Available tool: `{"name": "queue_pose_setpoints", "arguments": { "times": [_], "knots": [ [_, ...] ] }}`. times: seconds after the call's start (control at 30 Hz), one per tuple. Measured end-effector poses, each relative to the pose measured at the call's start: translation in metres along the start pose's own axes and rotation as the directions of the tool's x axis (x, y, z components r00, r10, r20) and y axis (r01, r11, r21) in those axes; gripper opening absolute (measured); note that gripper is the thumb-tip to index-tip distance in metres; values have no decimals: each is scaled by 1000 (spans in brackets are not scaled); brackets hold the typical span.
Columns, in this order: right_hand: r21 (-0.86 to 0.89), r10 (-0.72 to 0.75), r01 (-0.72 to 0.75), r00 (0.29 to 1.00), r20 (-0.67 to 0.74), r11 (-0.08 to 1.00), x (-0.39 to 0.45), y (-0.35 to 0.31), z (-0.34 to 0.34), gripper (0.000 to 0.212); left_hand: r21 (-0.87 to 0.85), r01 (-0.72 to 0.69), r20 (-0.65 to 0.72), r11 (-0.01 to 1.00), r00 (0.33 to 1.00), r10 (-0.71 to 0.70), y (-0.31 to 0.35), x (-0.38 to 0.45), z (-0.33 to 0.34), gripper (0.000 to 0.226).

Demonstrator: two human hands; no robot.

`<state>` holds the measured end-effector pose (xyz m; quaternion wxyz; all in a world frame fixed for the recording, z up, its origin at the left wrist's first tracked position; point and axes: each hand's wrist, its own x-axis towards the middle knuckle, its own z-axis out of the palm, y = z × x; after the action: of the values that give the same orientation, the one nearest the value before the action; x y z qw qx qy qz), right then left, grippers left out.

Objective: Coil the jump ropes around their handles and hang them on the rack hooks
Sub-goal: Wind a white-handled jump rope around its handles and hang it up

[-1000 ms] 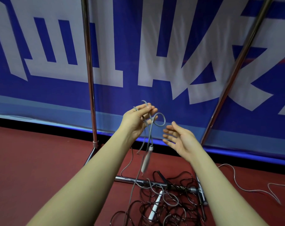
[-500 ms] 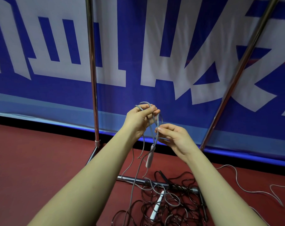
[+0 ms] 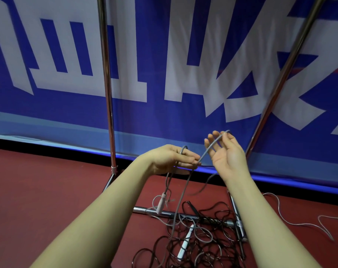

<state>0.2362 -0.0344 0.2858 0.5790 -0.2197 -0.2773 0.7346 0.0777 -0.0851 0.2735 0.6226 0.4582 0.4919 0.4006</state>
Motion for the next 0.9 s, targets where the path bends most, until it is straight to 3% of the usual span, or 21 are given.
{"name": "queue_pose_setpoints", "arguments": {
  "times": [0.1, 0.23, 0.33, 0.47, 0.6, 0.77, 0.9],
  "knots": [
    [88, -6, 4, 1000, 21, 996, 1, -2, 1, 20, 33, -73, -38, 997, 997, 74, -2, 2, 5, 16],
    [23, 49, -50, 998, 35, 998, 5, -3, -7, 17, -67, -146, -150, 987, 980, 135, 1, 5, 12, 14],
    [-165, 153, -143, 987, 54, 976, 7, -3, -15, 20, -243, -255, -293, 936, 939, 180, 9, 7, 13, 12],
    [-526, 340, -261, 939, 58, 809, 3, 6, -23, 26, -414, -390, -437, 823, 878, 196, 19, 8, 10, 14],
    [-636, 512, -313, 846, 152, 706, -4, 7, -23, 25, -424, -467, -527, 776, 824, 209, 23, 8, 4, 12],
    [-633, 379, -165, 899, 219, 756, -6, 7, -18, 11, -415, -443, -525, 794, 830, 189, 19, 10, -3, 7],
    [-415, 177, -78, 962, 207, 907, 1, 6, -13, 15, -272, -149, -309, 950, 949, 61, 9, 10, -2, 25]
  ]
}}
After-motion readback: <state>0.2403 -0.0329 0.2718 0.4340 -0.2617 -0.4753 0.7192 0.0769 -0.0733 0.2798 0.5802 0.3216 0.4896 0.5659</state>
